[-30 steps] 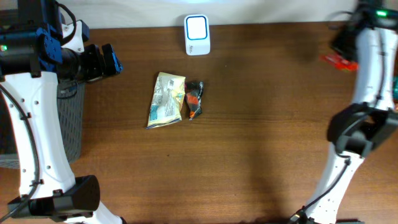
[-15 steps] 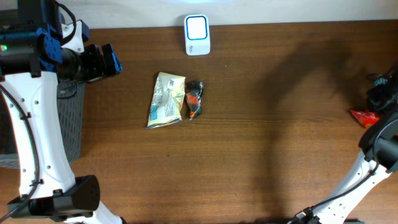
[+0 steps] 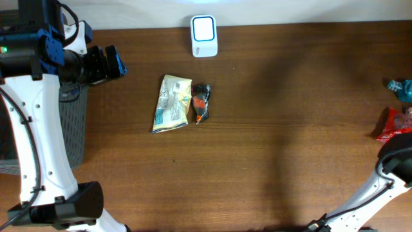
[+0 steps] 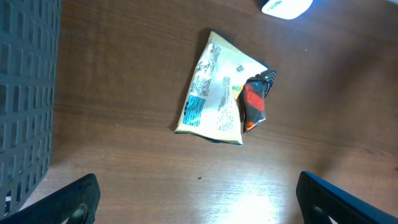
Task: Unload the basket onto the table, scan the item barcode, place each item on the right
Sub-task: 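Reach the right gripper to the dark hex-wrench packet and grasp it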
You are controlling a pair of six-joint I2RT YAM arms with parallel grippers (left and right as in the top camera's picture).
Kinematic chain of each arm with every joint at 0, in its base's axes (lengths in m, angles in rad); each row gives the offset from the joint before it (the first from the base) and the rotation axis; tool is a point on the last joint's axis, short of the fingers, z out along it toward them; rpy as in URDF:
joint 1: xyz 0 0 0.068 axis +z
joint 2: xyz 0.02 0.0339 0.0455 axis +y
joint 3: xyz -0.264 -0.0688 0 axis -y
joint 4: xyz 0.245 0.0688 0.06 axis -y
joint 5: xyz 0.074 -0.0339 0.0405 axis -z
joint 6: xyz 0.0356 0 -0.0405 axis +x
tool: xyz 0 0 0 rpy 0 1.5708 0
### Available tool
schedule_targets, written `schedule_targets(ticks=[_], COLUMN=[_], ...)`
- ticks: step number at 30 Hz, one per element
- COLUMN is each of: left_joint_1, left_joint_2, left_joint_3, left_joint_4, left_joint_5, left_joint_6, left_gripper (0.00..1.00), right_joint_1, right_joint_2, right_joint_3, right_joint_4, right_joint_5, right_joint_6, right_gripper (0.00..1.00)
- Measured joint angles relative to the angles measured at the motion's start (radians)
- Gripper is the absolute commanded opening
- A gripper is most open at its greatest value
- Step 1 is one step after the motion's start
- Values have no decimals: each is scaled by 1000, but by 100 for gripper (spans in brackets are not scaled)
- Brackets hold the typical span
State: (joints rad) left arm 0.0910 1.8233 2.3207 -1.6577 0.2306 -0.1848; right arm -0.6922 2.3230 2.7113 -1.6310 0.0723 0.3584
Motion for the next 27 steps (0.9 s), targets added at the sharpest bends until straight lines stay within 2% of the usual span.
schedule_targets(ticks=[2,5,12,16,19,20,27], left_joint_1=[0,0,0,0,0,0,0], left_joint_2=[0,0,0,0,0,0,0], left_joint_3=[0,0,0,0,0,0,0], left_joint_4=[0,0,0,0,0,-2,-1], left_joint_5=[0,0,0,0,0,0,0], left_joint_6=[0,0,0,0,0,0,0], left_gripper=[99,99,99,99,99,99,99], right_joint_1=[54,223,682,878,983,1004,1220], right_joint_2=[-86,-192,-173,-112,-80,-78,-71], right_joint_3=[40,64,-47,-257,-483,-532,-774], right_joint_4=[-25,-61,-17,192,420,463,717], right_joint_5=[-66,-171,-280,-293,-300,-300,-227], right_joint_6=[-10,-56,-153,-156,-147,-142,-119], right_gripper=[99,99,99,99,79,77,77])
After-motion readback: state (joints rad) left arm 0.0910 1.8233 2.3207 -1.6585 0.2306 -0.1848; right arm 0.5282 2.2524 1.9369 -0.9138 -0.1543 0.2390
